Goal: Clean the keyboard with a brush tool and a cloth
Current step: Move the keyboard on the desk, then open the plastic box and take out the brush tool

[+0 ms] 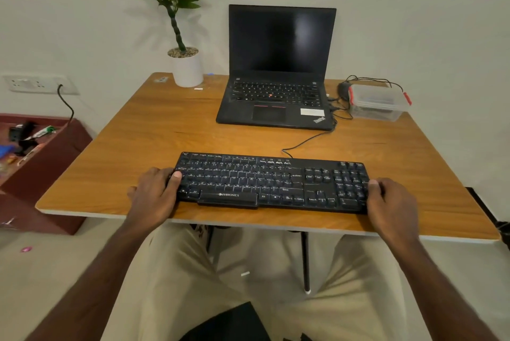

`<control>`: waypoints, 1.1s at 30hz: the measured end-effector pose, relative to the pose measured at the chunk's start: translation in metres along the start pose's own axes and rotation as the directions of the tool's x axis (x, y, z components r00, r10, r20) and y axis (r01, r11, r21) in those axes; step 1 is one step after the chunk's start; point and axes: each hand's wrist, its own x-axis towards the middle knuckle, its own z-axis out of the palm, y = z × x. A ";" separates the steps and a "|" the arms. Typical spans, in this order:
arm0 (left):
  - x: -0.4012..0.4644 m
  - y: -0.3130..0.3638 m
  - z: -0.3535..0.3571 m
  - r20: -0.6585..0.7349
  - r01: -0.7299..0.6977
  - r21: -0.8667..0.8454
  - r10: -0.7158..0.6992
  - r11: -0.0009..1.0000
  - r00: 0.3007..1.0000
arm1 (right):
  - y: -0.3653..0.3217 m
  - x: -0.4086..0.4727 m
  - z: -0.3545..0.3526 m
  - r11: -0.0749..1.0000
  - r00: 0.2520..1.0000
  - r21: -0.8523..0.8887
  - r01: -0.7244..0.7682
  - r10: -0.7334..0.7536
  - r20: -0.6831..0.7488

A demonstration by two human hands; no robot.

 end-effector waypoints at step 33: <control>0.188 0.352 0.163 0.330 -0.106 -0.421 0.261 0.901 0.907 | 0.050 0.274 -0.016 0.867 0.881 0.169 -0.468 0.474 0.010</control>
